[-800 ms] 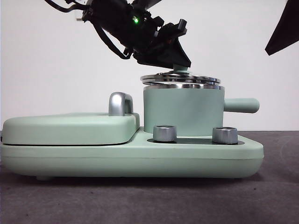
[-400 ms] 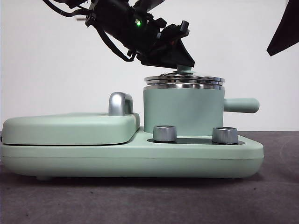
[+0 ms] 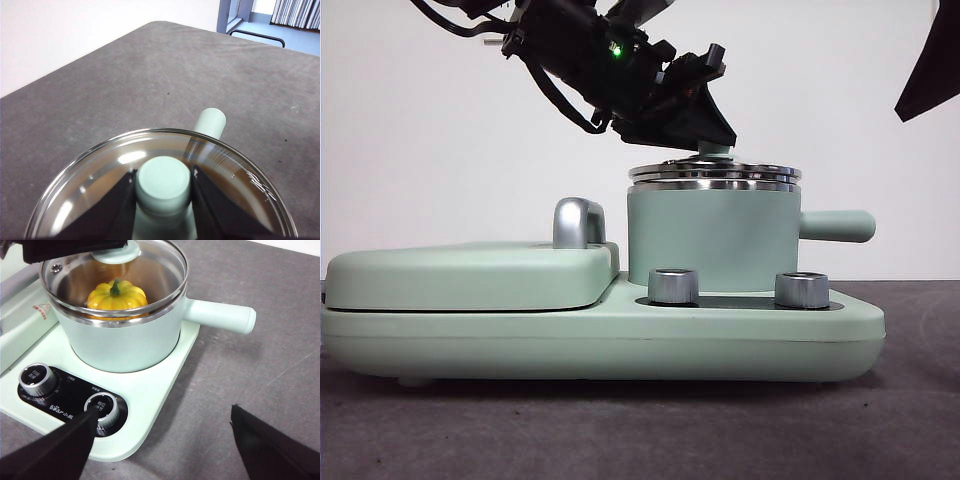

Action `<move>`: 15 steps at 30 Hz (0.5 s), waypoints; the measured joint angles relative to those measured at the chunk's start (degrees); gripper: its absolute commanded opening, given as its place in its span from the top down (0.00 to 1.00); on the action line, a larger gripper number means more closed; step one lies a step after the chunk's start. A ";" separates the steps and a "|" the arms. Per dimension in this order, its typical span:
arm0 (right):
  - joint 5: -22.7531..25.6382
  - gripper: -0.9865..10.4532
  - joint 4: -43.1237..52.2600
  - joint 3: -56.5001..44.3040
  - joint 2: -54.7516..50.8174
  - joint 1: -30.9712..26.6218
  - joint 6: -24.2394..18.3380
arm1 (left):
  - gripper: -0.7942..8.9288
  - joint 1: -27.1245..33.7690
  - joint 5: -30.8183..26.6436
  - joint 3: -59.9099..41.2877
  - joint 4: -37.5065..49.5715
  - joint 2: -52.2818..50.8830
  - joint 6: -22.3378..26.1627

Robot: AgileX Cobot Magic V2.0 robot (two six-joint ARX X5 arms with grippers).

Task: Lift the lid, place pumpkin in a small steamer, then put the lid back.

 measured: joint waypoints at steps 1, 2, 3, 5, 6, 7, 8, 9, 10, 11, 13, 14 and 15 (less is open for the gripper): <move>0.00 0.56 0.02 0.00 0.00 0.00 0.00 | 0.91 0.00 0.00 0.00 0.00 0.00 -0.15; 0.02 0.56 0.02 0.00 0.00 0.00 0.00 | 0.91 0.00 0.00 0.00 -0.02 0.00 -0.24; 0.04 0.56 0.02 0.00 0.00 0.00 0.00 | 0.91 0.00 0.00 0.00 -0.02 0.00 -0.37; 0.09 0.56 0.02 0.00 0.00 0.00 0.00 | 0.91 0.00 0.00 -0.02 0.02 0.00 -0.48; 0.09 0.56 0.02 0.00 0.00 0.00 0.00 | 0.91 0.00 0.00 -0.04 0.07 0.00 -0.55; 0.09 0.56 0.02 0.00 0.00 0.00 0.00 | 0.91 0.00 0.00 -0.11 0.20 0.00 -0.57; 0.09 0.56 0.02 0.00 0.00 0.00 0.00 | 0.91 0.00 0.00 -0.22 0.28 0.00 -0.57; 0.09 0.56 0.02 0.00 0.00 0.00 0.00 | 0.91 0.00 0.00 -0.35 0.33 0.00 -0.57; 0.09 0.56 0.00 0.00 0.00 0.00 0.00 | 0.91 0.00 0.00 -0.57 0.48 0.00 -0.57; 0.09 0.56 0.02 0.00 0.00 0.00 0.00 | 0.91 0.00 0.00 -0.87 0.70 0.00 -0.57; 0.09 0.56 0.02 0.00 0.00 0.00 0.00 | 0.91 0.00 0.00 -1.18 1.09 0.00 -0.57; 0.09 0.56 0.02 0.00 0.00 0.00 0.00 | 0.91 0.00 0.00 -1.25 1.25 0.00 -0.57; 0.09 0.56 0.02 0.00 0.00 0.00 0.00 | 0.91 0.00 0.00 -1.38 1.46 0.00 -0.55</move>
